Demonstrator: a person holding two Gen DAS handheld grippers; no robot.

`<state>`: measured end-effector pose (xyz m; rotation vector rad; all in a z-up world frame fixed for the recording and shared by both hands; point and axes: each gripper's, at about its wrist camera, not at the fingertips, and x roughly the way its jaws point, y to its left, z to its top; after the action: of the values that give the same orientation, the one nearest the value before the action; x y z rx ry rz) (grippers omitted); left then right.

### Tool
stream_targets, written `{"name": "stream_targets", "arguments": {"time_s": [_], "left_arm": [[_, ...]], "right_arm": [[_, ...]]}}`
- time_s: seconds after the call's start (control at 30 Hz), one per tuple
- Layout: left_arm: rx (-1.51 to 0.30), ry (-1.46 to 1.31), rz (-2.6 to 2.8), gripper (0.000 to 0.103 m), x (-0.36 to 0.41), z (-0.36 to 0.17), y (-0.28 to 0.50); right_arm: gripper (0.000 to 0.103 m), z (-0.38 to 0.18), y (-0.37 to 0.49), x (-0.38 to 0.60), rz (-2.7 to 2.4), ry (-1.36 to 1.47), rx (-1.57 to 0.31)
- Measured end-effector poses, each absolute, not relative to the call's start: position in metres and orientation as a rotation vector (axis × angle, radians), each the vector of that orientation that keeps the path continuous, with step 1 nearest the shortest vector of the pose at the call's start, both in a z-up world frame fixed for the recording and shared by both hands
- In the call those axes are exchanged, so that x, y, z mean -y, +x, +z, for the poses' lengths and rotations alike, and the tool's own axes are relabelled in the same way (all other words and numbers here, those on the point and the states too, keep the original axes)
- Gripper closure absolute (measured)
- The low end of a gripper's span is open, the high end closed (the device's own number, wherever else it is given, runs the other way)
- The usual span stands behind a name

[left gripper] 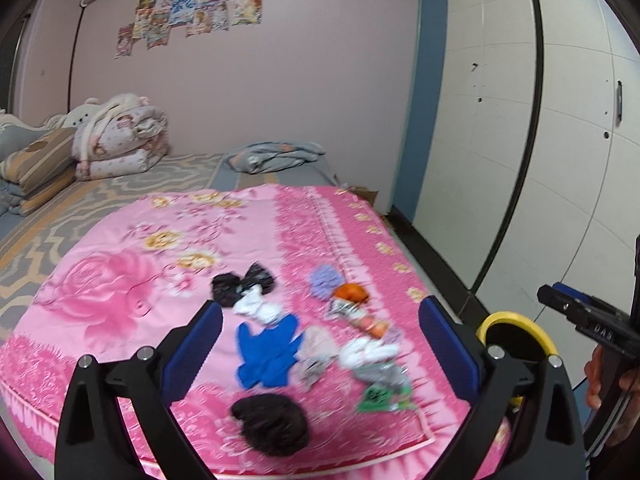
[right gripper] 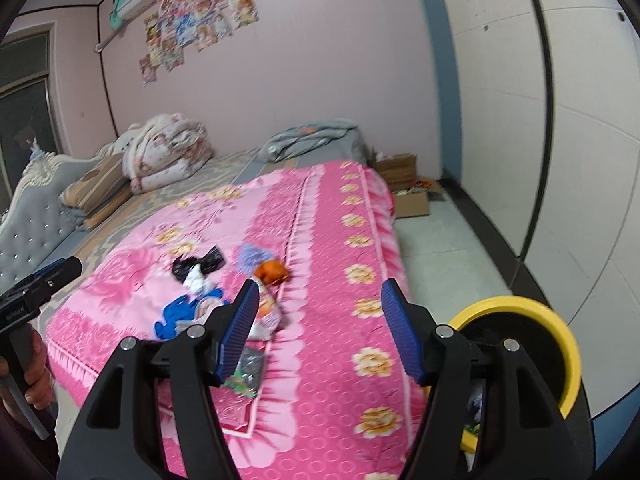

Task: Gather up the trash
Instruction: 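Move both open tools back over the trash on the bed, then grasp the black plastic bag with the left tool while the right tool grasps the silver packet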

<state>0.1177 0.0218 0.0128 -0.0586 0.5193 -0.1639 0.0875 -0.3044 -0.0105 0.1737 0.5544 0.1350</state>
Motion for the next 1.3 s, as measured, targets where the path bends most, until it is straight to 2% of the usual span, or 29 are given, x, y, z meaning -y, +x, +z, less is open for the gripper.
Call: {"name": "stream_targets", "arguments": {"time_s": [0.43, 0.77, 1.3], "left_arm": [[-0.632, -0.097, -0.107, 0.008, -0.070, -0.049, 0.105], [-0.727, -0.108, -0.120, 0.008, -0.074, -0.096, 0.116], [-0.790, -0.126, -0.141, 0.008, -0.070, -0.127, 0.140]], "right_arm": [[0.039, -0.042, 0.101, 0.255, 0.242, 0.153, -0.663], [0.038, -0.083, 0.124, 0.230, 0.299, 0.158, -0.801], [0.037, -0.134, 0.163, 0.200, 0.364, 0.182, -0.990]]}}
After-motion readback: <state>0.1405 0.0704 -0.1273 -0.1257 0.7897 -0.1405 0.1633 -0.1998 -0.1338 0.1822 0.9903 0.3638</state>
